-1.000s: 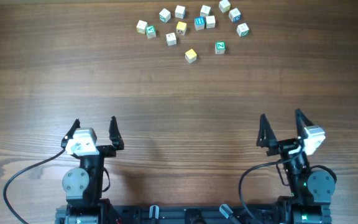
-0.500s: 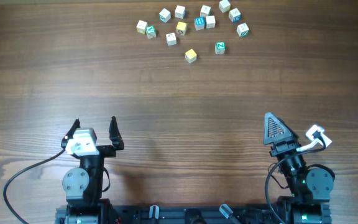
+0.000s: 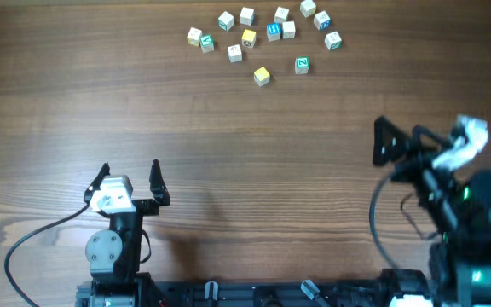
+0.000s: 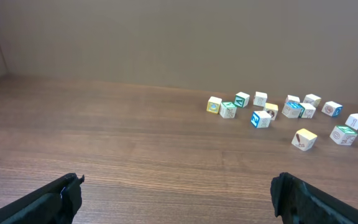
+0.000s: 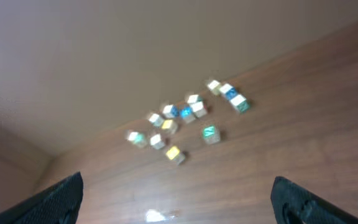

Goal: Form a tower
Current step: 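Reach the right gripper into the block cluster and grasp the red M block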

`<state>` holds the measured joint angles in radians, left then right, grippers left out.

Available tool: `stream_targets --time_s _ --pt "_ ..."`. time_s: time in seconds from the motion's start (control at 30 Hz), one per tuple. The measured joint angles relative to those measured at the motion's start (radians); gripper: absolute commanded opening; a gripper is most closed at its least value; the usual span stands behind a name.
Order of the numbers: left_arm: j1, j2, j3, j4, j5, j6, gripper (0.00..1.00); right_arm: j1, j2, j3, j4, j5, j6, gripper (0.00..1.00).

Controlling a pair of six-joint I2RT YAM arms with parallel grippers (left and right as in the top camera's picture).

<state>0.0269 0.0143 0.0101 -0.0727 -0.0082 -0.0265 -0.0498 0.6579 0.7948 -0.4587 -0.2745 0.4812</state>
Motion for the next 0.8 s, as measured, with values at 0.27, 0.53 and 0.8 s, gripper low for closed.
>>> stream_targets --time_s 0.27,0.53,0.8 --pt "0.000 0.000 0.000 -0.001 0.000 0.000 1.00 0.000 0.691 0.611 -0.230 0.041 -0.167 0.99" --pt "0.000 0.000 0.000 -0.001 0.003 0.000 1.00 0.158 1.223 0.945 -0.055 0.111 -0.317 0.99" --pt "0.000 0.000 0.000 0.000 0.006 0.000 1.00 0.322 1.670 0.954 0.432 0.225 -0.351 0.99"
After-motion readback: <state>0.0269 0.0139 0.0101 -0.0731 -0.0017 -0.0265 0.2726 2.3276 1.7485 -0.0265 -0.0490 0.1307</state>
